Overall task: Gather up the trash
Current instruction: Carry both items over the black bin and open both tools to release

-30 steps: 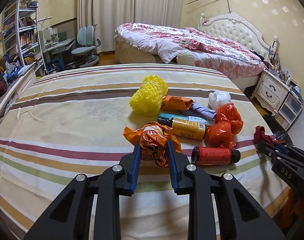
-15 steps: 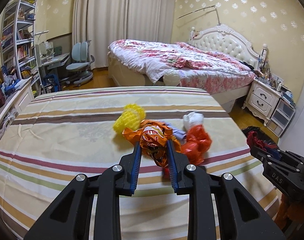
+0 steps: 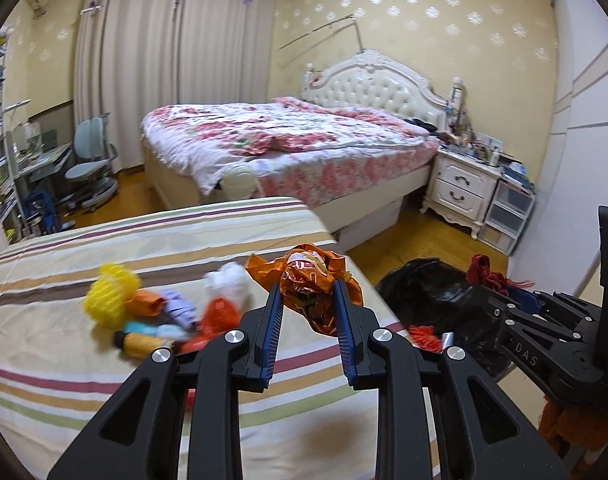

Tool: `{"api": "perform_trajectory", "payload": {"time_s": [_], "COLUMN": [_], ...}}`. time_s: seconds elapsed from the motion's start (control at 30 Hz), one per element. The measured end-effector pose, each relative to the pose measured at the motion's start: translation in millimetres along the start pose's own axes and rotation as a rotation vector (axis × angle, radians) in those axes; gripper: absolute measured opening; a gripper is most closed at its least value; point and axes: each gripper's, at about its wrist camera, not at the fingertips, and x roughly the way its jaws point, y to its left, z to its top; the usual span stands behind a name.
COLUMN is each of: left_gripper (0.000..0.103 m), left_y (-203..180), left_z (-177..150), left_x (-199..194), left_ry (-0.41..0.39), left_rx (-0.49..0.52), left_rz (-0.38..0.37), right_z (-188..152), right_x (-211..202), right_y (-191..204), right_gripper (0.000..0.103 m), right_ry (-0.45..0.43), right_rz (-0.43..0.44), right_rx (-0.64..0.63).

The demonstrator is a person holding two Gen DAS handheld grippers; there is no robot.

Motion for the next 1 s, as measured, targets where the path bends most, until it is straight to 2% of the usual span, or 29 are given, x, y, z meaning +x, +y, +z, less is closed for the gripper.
{"api": "perform_trajectory", "payload": {"time_s": [0.33, 1.0], "left_gripper": [0.027, 0.027], "left_y": [-54, -102], "left_z": [7, 5], "left_x": [45, 102], "left_ry": [0.033, 0.109], "left_rx": [0.07, 0.144], "left_rz": [-0.076, -0.085], "right_z": [-1, -7], "right_x": [21, 56], "right_y": [-42, -77], "right_gripper": [0.024, 0.024], "right_ry": [0.023, 0.065], "right_rz": [-0.047, -0.083], "right_rx": [0.055, 0.145]}}
